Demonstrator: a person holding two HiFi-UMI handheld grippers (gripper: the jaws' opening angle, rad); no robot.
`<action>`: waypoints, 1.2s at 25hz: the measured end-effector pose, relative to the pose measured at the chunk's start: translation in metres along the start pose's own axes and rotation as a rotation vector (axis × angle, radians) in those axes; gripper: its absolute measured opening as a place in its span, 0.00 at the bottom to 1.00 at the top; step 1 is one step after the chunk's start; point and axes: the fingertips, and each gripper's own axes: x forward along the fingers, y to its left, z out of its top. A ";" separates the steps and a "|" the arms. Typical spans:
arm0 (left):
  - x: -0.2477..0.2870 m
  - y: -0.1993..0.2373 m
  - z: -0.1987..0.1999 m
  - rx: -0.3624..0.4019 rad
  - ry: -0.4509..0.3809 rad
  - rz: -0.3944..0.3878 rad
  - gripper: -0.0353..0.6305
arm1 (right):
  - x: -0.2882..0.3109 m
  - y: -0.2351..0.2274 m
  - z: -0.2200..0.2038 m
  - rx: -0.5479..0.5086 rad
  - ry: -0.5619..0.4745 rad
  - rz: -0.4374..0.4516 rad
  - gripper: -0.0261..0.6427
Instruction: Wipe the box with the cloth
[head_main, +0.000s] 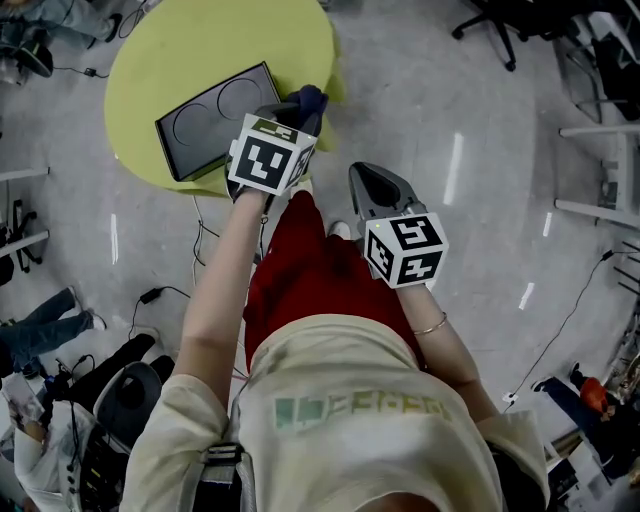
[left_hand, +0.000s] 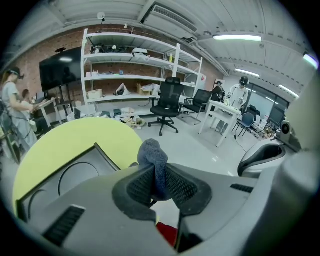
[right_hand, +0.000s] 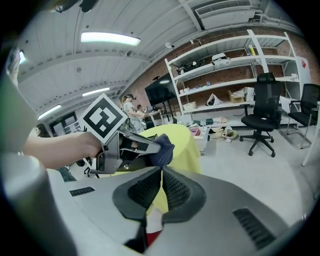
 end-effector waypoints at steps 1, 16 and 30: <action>-0.001 -0.002 -0.001 -0.005 -0.001 0.002 0.15 | -0.002 0.001 -0.001 -0.002 0.000 0.002 0.10; -0.049 -0.039 -0.050 -0.108 -0.036 0.051 0.15 | -0.047 0.019 -0.023 -0.053 -0.015 0.051 0.10; -0.136 -0.081 -0.075 -0.248 -0.256 0.163 0.15 | -0.084 0.040 -0.036 -0.107 -0.037 0.145 0.10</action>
